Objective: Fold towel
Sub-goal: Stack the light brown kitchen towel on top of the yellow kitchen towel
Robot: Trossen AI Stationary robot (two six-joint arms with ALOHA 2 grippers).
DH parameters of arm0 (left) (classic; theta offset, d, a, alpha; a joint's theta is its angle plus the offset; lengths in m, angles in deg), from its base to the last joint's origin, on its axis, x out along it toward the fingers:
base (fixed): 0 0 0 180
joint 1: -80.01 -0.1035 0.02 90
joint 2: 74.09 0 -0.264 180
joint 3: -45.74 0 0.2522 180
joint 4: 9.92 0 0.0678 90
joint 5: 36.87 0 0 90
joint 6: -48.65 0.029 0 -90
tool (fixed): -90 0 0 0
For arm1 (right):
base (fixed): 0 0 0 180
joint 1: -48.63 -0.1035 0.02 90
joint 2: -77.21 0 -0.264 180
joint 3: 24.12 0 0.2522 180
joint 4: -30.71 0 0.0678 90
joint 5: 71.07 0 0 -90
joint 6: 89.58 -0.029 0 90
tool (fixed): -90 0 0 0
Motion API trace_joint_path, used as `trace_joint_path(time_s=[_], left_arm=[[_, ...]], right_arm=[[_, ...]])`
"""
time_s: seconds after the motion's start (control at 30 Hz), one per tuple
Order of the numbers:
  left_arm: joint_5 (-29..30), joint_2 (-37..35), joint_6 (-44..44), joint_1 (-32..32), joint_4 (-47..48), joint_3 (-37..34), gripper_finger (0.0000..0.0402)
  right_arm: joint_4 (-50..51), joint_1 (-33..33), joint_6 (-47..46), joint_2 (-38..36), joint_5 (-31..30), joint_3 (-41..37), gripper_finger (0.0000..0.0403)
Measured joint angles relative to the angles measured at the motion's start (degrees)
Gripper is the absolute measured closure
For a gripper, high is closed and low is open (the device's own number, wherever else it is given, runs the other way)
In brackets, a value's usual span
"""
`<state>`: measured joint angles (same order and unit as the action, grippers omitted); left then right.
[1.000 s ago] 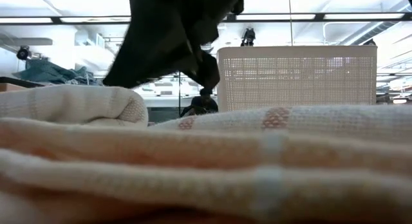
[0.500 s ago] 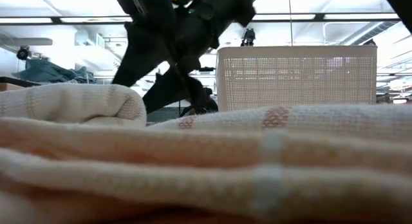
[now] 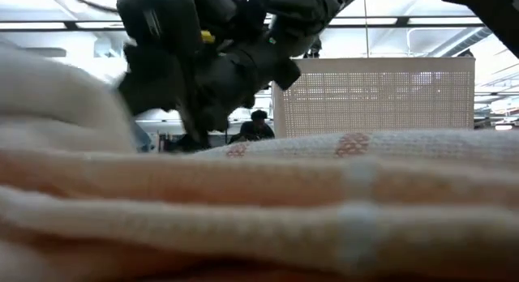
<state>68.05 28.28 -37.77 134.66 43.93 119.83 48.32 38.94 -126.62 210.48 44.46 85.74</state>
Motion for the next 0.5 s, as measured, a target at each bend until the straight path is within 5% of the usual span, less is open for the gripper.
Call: trace_joint_path(time_s=[0.23,0.5], left_arm=[[0.22,0.03,-0.64,-0.04,0.20,-0.04,0.0326],[0.31,-0.15,-0.77,0.07,0.20,-0.10,0.0326]], right_arm=[[-10.17,-0.13,-4.25,0.57,3.95,0.00,0.0178],[-10.41,-0.60,-2.16,-0.17,1.43,0.00,0.0385]])
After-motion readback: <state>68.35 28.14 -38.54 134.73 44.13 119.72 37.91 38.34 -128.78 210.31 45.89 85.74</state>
